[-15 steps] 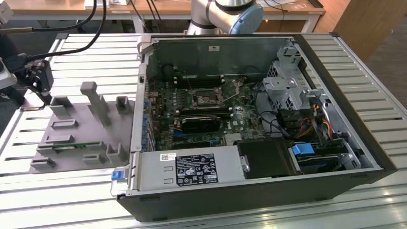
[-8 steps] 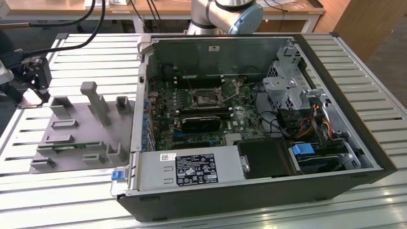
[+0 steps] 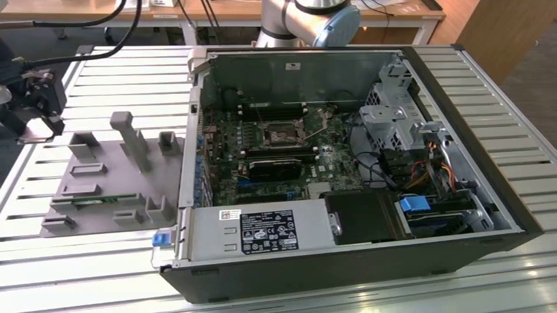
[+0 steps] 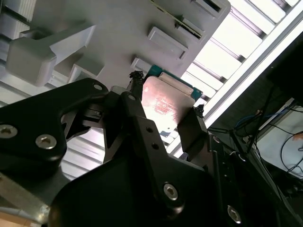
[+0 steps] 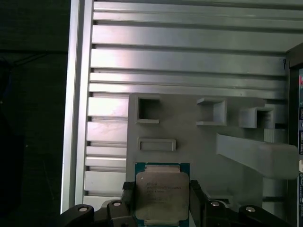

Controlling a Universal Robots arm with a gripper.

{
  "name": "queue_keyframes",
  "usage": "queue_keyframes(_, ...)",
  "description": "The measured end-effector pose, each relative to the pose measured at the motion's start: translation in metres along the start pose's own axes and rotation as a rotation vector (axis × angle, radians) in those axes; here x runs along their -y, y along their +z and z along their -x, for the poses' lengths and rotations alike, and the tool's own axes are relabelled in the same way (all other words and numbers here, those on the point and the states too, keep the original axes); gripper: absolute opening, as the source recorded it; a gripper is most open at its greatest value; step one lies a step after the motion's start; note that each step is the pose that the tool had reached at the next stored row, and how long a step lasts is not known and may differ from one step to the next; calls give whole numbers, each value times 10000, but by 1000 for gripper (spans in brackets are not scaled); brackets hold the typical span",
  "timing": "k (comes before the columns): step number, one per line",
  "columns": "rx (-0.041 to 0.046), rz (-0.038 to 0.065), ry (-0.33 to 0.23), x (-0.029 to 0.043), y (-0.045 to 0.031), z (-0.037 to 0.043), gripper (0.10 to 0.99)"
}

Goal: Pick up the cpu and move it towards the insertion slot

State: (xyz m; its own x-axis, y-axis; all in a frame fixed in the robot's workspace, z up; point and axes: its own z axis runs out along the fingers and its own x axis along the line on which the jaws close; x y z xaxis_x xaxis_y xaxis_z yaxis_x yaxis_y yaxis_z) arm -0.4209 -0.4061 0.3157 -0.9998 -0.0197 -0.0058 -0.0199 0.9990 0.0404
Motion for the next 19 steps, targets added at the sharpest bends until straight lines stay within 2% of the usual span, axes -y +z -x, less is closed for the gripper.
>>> queue_keyframes(19, 0, 0, 0, -15, -373, 2, 541)
